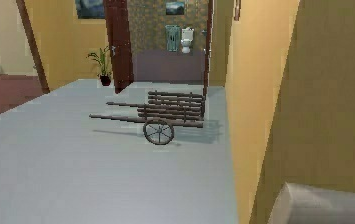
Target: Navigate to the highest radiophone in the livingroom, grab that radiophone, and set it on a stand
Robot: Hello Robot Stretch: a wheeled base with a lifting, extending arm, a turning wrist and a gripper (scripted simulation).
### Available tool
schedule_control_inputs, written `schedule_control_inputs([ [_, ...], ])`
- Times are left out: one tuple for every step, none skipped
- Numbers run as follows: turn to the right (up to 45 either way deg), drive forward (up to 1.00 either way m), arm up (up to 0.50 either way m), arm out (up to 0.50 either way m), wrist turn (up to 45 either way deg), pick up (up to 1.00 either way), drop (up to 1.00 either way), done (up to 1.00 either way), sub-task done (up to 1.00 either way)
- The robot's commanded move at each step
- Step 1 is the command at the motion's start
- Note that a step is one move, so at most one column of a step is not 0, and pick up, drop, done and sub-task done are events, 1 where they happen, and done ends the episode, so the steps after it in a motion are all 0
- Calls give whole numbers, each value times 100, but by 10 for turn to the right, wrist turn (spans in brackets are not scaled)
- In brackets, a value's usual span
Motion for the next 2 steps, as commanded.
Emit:
schedule_control_inputs([
  [-210, 0, 0, 0, 0, 0, 0, 0, 0],
  [0, 30, 0, 0, 0, 0, 0, 0, 0],
])
